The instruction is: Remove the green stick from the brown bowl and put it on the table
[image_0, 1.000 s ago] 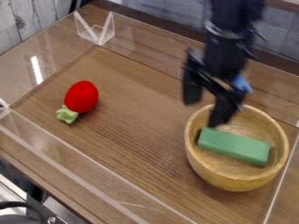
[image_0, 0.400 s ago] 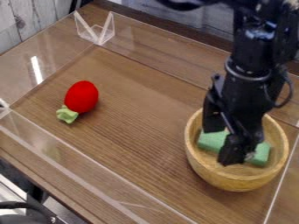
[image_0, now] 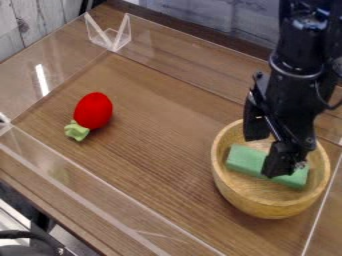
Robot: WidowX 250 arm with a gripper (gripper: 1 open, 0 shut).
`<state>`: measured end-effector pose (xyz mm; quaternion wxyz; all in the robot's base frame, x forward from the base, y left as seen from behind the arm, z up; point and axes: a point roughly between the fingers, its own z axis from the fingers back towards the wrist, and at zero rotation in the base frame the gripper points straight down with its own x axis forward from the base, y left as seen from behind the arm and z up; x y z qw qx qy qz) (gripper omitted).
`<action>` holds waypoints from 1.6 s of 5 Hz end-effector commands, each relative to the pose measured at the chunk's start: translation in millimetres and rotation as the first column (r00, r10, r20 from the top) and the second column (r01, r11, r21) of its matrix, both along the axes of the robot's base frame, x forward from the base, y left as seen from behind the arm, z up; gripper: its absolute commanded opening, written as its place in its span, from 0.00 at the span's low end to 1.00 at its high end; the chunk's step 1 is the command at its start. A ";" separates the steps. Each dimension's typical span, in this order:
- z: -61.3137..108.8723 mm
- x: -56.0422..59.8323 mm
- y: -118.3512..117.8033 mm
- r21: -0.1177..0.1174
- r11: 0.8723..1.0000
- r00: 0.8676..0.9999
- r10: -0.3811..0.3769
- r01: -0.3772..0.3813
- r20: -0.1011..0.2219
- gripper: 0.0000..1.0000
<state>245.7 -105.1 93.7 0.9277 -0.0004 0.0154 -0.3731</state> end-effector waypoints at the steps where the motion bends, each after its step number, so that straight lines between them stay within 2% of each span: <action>1: 14.0 16.4 -1.7 -0.029 0.998 0.997 -0.049 0.051 0.063 1.00; 3: 1.8 10.7 9.9 -0.034 0.998 0.996 -0.056 0.059 0.068 1.00; 4: -6.5 8.4 15.3 -0.036 0.999 0.997 -0.036 0.039 0.066 1.00; 5: -11.2 6.4 16.5 -0.040 0.999 0.996 -0.030 0.034 0.083 1.00; 7: -14.1 1.1 -11.3 -0.029 0.989 0.983 -0.139 0.144 0.124 1.00; 8: -20.7 -2.7 -16.9 -0.025 0.997 0.987 -0.075 0.079 0.139 1.00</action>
